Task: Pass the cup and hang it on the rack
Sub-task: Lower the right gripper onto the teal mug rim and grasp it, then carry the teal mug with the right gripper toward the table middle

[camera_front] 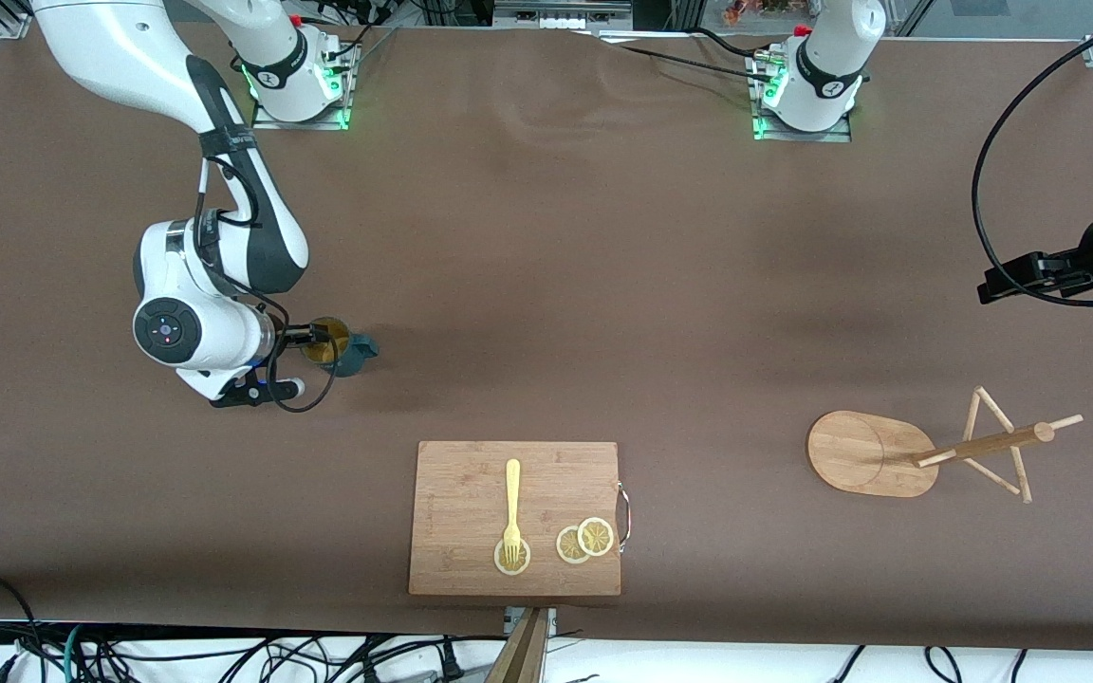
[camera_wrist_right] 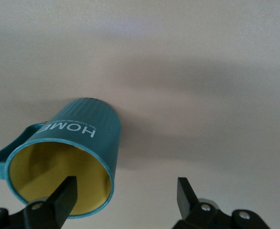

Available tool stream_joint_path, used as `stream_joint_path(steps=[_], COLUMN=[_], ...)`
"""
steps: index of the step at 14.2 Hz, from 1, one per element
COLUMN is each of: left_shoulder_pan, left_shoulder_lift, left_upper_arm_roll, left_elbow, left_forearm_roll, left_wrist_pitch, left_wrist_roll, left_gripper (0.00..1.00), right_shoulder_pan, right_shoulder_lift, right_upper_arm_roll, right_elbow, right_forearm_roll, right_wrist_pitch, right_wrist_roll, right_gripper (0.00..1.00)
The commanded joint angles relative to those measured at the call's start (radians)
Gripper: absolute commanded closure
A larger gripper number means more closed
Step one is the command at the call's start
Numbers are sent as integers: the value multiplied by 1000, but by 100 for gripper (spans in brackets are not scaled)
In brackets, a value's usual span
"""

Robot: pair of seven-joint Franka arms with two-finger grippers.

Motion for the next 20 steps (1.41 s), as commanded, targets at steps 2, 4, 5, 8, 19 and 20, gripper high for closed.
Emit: stream_joint_path(steps=[2, 4, 5, 8, 19, 20], left_shoulder_pan=[3, 5, 3, 3, 5, 5], left_shoulder_lift=[26, 26, 27, 27, 27, 27], left_upper_arm_roll=[0, 0, 0, 0, 0, 0], left_elbow=[49, 47, 49, 47, 49, 49], left_forearm_roll=[-7, -7, -7, -7, -7, -7], left_wrist_pitch=[-10, -12, -12, -12, -10, -12], left_wrist_roll=[-3, 0, 0, 0, 0, 0], left_gripper=[0, 0, 0, 0, 0, 0], right_shoulder_pan=[6, 6, 6, 6, 73, 113], right_shoulder_lift=[-32, -32, -32, -33, -15, -10], right_upper_arm_roll=[21, 27, 29, 41, 139, 139], right_elbow=[-68, -91, -101, -125, 129, 146], right_forearm_roll=[13, 18, 21, 32, 32, 33], right_wrist_pitch=[59, 87, 94, 128, -4, -2], right_wrist_roll=[12, 12, 24, 59, 251, 292], right_gripper=[36, 47, 48, 60, 100, 100])
